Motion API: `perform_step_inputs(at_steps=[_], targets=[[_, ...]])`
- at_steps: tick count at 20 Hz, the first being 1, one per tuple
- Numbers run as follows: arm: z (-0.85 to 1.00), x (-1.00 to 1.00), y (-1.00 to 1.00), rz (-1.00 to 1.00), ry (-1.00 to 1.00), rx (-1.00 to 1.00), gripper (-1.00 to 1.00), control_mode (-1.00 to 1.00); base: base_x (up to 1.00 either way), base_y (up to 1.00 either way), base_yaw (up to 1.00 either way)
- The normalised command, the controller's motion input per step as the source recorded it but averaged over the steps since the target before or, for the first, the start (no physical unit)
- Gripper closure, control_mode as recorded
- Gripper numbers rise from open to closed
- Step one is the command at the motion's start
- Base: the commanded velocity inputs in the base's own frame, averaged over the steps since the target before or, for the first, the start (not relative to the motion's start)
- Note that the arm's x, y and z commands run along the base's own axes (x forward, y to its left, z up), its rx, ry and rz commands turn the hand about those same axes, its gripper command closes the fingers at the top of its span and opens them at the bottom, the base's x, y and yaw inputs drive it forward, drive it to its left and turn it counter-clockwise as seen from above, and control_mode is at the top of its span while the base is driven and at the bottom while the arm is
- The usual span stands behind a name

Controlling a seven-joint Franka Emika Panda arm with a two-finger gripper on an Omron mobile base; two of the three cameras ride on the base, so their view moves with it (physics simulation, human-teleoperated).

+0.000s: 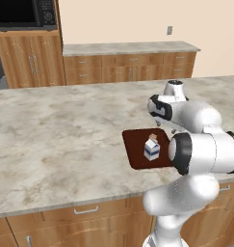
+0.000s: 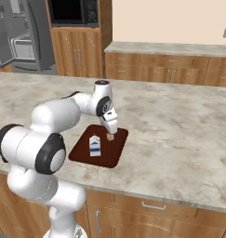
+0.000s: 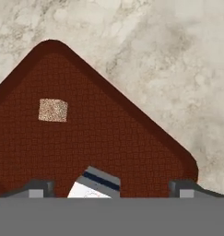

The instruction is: Take out the milk from the fridge and place it on the tray on the counter. Then take the sugar cube near the tray and place it in the tray.

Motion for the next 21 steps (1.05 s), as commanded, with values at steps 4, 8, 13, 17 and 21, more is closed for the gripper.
perform_step_inputs(at_steps=[4,8,13,17,21], targets=[[0.74,-1.0,0.13,0.17,-0.05,0.0,-1.0,-1.0,0.0,0.0,0.0],[0.74,-1.0,0.15,0.2,-0.08,-0.01,-1.0,-1.0,0.0,0.0,0.0],[0.59,-1.0,0.26,0.18,-0.23,-0.06,-1.0,-1.0,0.0,0.0,0.0],[0.71,-1.0,0.27,0.17,-0.39,-0.07,-1.0,-1.0,0.0,0.0,0.0],[0.81,-1.0,0.2,0.17,-0.44,-0.08,-1.0,-1.0,0.0,0.0,0.0]])
